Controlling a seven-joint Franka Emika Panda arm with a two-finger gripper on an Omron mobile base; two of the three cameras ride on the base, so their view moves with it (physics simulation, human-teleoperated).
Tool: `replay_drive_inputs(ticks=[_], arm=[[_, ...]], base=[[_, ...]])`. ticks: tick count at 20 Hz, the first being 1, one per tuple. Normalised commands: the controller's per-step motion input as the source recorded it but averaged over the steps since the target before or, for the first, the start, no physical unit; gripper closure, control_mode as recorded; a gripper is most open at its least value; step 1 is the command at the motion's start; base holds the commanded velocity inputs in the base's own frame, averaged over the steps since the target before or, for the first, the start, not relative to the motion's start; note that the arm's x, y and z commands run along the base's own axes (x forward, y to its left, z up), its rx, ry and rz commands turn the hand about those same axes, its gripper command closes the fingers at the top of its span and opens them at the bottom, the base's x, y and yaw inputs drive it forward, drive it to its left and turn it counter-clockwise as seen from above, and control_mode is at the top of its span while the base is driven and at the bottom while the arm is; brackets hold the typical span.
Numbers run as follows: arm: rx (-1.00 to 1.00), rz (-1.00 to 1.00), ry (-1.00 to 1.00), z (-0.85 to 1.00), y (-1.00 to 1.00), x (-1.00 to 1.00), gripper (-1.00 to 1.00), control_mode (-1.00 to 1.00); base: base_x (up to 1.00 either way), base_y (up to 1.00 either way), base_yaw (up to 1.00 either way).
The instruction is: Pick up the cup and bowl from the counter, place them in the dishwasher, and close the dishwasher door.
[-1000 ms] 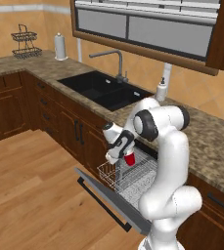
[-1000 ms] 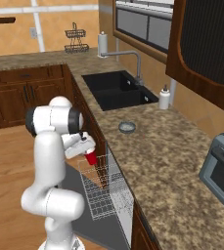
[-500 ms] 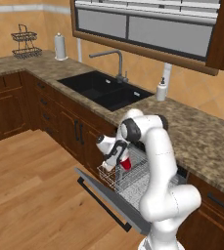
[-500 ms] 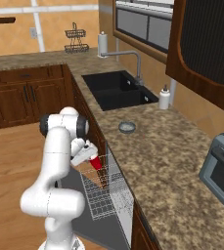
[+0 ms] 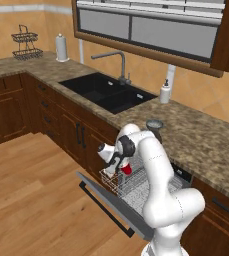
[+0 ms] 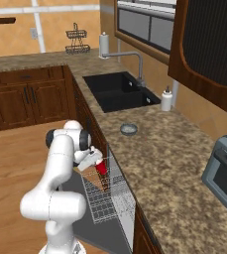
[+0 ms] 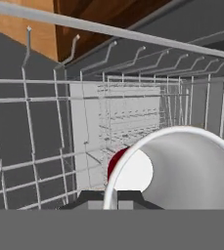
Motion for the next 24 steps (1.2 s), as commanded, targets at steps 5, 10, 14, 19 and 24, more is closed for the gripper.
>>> replay_drive_inputs(ticks=[5,10,14,19,24], arm=[[0.00,0.00,0.00,-0.60,-0.23,0.64,1.00,-1.00],[0.00,0.00,0.00,-0.60,-0.12,0.32,1.00,-1.00],[0.00,0.00,0.02,-0.44,0.01,-0.07,-1.00,-1.00],[0.00,0.00,-0.06,0.23,0.00,-0.45,-1.00,-1.00],[0.00,0.00,-0.11,0.70,0.07,-0.56,-1.00,-1.00]], base=[[0.00,0.00,0.00],[0.00,0.00,0.00],[0.00,0.00,0.00],[0.00,0.00,0.00],[0.00,0.00,0.00]])
